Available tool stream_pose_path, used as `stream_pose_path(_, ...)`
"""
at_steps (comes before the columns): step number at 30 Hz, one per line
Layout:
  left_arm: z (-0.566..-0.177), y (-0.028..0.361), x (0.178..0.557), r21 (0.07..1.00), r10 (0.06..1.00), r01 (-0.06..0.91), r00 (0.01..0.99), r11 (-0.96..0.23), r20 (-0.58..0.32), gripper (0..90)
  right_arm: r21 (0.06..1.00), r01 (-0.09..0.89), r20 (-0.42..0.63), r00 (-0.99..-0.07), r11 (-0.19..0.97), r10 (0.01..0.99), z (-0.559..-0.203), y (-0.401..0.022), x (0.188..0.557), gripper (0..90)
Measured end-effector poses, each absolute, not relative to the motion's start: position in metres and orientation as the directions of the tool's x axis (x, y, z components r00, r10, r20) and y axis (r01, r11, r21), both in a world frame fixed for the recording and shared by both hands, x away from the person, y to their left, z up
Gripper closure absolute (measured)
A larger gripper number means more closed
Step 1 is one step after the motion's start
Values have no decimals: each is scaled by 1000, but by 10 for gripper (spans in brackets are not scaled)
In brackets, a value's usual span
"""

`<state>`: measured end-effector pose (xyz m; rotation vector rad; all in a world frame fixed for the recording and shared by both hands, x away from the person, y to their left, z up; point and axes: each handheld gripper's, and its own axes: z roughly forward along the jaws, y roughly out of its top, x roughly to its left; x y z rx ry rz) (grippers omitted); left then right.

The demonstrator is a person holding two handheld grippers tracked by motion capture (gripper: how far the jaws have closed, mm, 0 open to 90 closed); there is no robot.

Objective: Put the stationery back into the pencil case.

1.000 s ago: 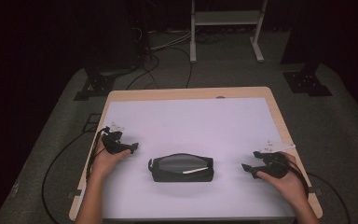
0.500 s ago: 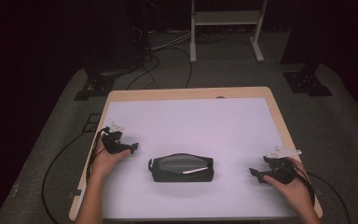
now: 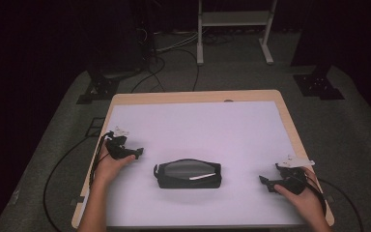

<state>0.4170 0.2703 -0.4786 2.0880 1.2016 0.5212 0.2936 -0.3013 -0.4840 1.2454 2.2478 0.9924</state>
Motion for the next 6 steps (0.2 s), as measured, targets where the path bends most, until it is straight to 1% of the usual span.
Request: stream_pose_path(6, -478, 270, 417, 714, 868, 604, 496, -355, 12, 23, 737, 575, 9, -533, 354, 846, -484, -302, 294, 148)
